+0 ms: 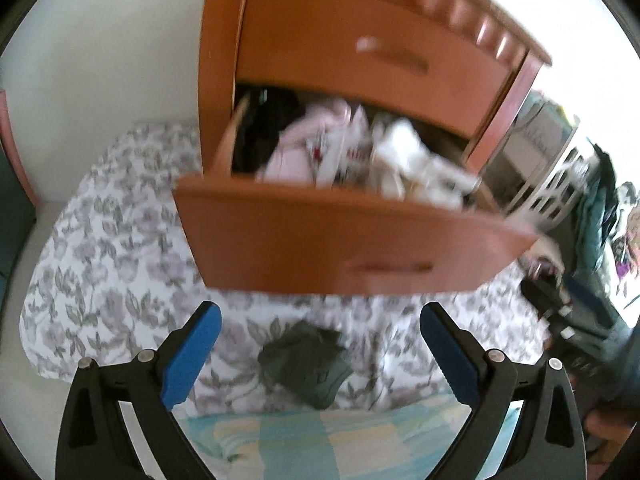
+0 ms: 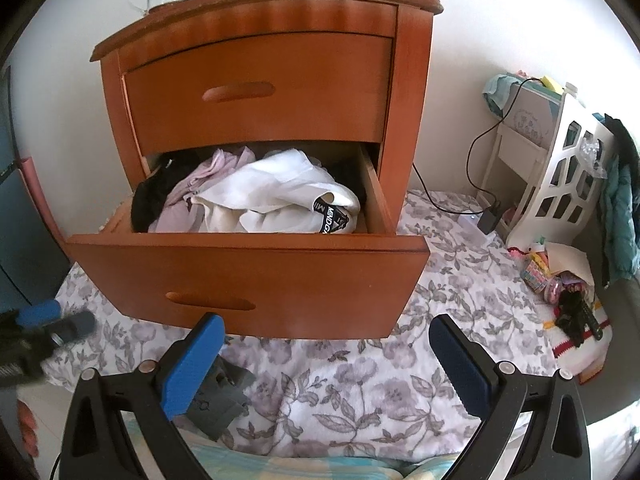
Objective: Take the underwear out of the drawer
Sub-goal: 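Move the left gripper back into the open drawer toward the clothes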
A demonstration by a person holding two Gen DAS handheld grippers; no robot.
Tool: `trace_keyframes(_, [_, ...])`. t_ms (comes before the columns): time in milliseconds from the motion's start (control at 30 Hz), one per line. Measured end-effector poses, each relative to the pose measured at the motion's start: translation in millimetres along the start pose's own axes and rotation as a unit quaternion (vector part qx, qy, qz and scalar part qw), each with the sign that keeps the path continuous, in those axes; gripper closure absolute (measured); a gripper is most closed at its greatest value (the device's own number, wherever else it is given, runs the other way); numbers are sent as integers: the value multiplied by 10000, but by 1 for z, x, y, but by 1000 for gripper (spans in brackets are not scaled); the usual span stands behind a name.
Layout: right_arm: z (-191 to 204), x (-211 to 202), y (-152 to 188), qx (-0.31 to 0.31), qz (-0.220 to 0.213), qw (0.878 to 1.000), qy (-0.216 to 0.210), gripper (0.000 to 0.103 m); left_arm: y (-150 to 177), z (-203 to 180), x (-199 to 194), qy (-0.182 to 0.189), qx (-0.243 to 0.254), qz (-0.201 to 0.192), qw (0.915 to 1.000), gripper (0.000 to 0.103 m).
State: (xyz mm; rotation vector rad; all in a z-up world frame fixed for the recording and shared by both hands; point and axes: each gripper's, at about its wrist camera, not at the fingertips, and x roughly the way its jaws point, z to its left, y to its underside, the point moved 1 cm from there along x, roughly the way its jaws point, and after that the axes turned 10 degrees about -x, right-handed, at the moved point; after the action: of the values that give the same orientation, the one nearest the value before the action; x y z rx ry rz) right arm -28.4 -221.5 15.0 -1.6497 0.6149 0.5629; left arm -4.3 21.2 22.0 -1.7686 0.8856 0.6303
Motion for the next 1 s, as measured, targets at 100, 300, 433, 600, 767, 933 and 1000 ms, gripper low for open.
trace_keyframes(100, [0,-2,0,18,-20,10000,-6,0,-13,-2,-22,231,-8,-498,9985,2])
trace_keyframes(300, [-1,-3,0,23,-45,10000,-28,0,-42,-7,-51,233,85,-1357,9904,0])
trace_keyframes(433, [1,-1,0,-7,-34,10000,-66,0,-66,-9,-46,109,181,-1235,9921,0])
trace_keyframes(600, [0,5,0,-2,22,10000,-95,0,-86,-8,-36,-49,131,-1031,9946,0])
trace_keyframes(767, [-4,14,-2,43,59,9999,-79,0,-99,-10,-10,-139,196,-648,9976,0])
trace_keyframes(933, [-6,24,-4,52,109,9999,-88,0,-105,-18,18,-10,274,-227,9994,0])
trace_keyframes(1000, [-6,30,-4,39,151,9998,-104,0,-109,-25,28,14,373,-116,9992,0])
